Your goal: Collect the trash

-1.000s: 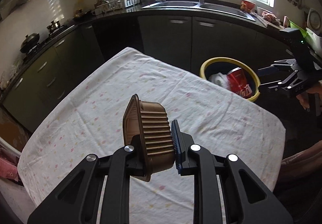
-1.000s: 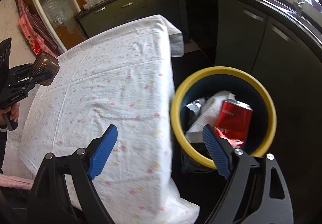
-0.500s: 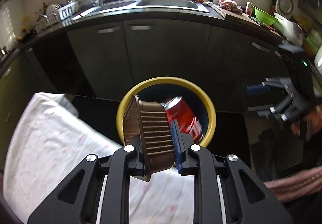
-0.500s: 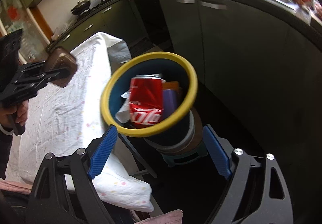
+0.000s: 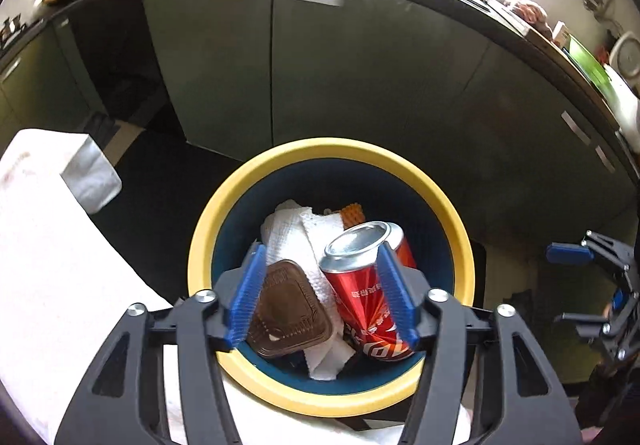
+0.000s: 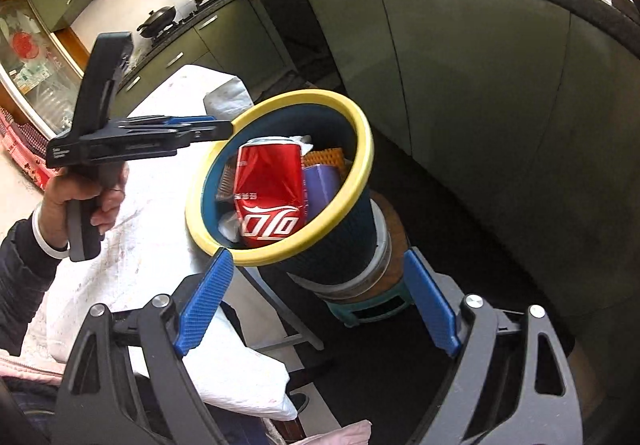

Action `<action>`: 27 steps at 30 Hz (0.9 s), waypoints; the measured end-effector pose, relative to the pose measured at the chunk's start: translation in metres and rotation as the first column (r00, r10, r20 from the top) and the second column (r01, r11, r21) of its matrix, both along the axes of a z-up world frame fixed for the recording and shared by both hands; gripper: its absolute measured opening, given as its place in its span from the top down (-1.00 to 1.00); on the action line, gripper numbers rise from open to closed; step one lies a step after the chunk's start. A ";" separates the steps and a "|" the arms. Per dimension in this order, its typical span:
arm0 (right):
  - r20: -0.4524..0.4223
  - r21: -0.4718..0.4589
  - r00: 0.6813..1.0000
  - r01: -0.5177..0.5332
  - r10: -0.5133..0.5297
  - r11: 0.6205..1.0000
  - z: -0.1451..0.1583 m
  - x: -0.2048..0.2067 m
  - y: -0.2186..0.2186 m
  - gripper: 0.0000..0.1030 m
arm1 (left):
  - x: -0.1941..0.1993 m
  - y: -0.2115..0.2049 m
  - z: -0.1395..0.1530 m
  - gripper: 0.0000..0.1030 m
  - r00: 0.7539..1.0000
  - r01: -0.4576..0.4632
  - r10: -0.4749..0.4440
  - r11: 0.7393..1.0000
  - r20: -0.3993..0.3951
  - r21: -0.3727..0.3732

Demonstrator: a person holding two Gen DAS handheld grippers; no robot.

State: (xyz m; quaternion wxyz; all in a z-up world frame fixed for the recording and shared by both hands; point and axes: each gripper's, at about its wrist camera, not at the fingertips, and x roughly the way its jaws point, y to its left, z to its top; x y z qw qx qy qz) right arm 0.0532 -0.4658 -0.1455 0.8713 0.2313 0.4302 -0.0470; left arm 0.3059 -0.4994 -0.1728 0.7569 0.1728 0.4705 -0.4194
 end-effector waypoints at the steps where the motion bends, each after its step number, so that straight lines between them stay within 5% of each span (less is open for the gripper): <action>1: 0.002 0.000 1.000 -0.004 0.004 1.000 0.001 0.000 0.003 -0.59 | -0.003 0.001 0.001 -0.27 1.000 -0.004 0.004 1.000 0.000 -0.005; 7: 0.024 -0.024 0.999 -0.038 0.039 0.999 0.012 -0.001 0.026 -0.61 | -0.034 0.043 0.034 -0.81 0.996 -0.031 0.036 0.997 0.080 -0.064; 13: 0.078 -0.081 0.993 -0.087 0.093 0.993 0.033 -0.005 0.069 -0.66 | -0.088 0.121 0.082 -0.91 0.949 -0.182 0.199 0.979 0.247 -0.088; 17: 0.108 -0.138 0.986 -0.113 0.129 0.984 0.046 -0.008 0.098 -0.72 | -0.122 0.193 0.104 -0.91 0.902 -0.310 0.336 0.941 0.271 -0.136; 22: 0.161 -0.205 0.972 -0.136 0.170 0.969 0.067 -0.016 0.133 -0.86 | -0.169 0.291 0.120 -0.91 0.796 -0.486 0.524 0.852 0.305 -0.196; 27: 0.196 -0.292 0.956 -0.155 0.217 0.944 0.094 -0.030 0.167 -0.86 | -0.214 0.370 0.128 -0.91 0.635 -0.651 0.671 0.732 0.384 -0.203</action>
